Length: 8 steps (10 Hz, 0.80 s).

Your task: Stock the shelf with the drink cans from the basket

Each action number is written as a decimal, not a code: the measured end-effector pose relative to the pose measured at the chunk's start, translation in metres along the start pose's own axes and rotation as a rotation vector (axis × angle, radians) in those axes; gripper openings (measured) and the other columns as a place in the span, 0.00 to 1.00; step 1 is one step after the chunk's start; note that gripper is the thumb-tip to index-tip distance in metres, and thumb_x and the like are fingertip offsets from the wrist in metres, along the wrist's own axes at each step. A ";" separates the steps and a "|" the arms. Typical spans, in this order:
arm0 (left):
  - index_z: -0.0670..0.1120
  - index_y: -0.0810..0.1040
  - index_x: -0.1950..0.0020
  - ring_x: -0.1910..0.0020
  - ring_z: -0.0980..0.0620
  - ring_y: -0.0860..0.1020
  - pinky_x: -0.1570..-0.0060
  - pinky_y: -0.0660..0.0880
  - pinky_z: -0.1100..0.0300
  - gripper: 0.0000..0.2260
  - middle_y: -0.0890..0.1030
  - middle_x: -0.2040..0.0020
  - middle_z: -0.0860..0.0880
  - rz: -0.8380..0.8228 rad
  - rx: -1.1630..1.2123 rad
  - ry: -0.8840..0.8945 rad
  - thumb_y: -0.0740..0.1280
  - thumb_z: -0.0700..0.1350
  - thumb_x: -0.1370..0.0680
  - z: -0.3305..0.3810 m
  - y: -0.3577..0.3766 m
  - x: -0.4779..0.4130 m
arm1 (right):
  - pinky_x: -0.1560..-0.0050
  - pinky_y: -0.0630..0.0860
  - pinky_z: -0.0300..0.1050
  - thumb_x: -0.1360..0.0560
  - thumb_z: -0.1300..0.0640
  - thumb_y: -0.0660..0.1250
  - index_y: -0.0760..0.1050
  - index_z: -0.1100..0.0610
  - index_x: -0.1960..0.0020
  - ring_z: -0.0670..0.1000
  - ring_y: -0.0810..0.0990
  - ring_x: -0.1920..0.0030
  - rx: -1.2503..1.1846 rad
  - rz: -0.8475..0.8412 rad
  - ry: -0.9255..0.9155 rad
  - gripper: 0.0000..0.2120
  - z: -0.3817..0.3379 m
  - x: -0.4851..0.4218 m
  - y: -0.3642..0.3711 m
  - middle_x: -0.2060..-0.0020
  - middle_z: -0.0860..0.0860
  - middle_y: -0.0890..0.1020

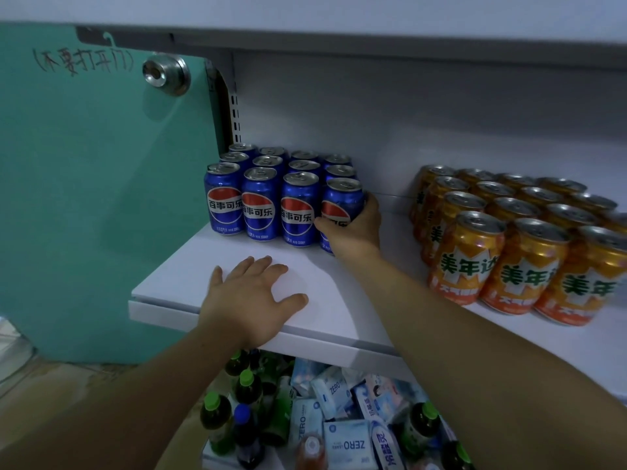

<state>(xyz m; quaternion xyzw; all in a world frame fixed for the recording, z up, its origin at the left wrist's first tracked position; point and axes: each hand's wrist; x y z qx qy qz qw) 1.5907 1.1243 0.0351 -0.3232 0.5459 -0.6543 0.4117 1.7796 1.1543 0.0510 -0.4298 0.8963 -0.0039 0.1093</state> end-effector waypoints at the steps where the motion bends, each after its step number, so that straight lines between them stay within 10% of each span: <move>1: 0.60 0.54 0.24 0.23 0.55 0.47 0.26 0.42 0.43 0.30 0.50 0.22 0.57 -0.001 0.000 0.001 0.51 0.69 0.25 0.001 0.000 -0.001 | 0.45 0.71 0.41 0.33 0.58 0.77 0.57 0.49 0.26 0.48 0.75 0.40 0.022 -0.015 -0.023 0.43 0.003 0.003 0.004 0.35 0.49 0.73; 8: 0.57 0.53 0.23 0.23 0.52 0.45 0.27 0.41 0.39 0.33 0.49 0.21 0.54 -0.097 0.007 0.055 0.51 0.69 0.24 -0.003 -0.009 -0.001 | 0.46 0.67 0.41 0.29 0.51 0.74 0.60 0.56 0.27 0.56 0.71 0.33 0.456 -0.207 0.011 0.36 -0.024 0.041 -0.042 0.31 0.54 0.70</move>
Point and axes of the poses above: each hand's wrist, its own x-axis away from the middle knuckle, its own y-axis out of the palm, z = x × y
